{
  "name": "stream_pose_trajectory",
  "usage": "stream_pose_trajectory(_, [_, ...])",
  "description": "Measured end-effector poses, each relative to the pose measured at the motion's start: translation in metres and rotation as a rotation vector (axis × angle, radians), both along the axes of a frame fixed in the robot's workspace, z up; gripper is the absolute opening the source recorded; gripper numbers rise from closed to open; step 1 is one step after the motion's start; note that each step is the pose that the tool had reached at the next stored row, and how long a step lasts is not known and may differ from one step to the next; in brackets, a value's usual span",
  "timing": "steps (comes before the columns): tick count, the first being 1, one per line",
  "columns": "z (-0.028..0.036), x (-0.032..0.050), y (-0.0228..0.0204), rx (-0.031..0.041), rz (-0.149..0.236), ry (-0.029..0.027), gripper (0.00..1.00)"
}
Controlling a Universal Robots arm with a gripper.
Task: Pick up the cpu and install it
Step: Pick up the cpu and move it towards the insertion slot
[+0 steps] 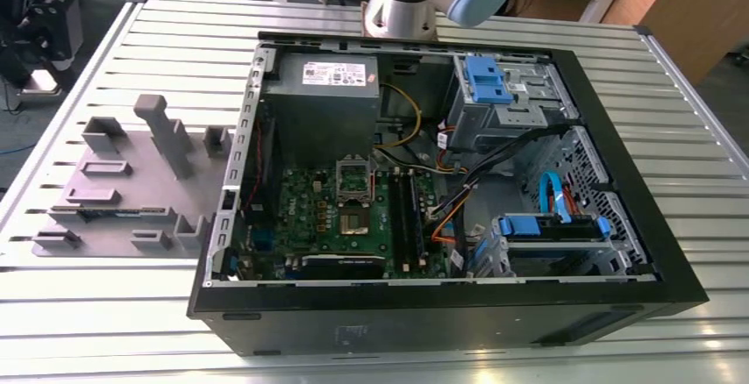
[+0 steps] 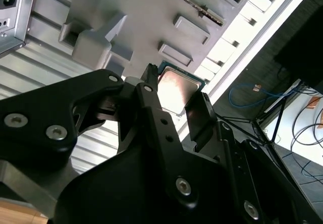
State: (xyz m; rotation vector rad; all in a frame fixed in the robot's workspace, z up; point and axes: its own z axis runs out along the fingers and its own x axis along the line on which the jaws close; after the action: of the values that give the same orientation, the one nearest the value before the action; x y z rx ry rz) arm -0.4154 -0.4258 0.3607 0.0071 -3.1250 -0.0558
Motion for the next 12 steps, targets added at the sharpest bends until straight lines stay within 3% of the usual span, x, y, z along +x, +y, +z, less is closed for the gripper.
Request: stream_pose_trajectory(12, [-0.0003,0.0165,0.0002,0.0000,0.000,-0.0001,0.47])
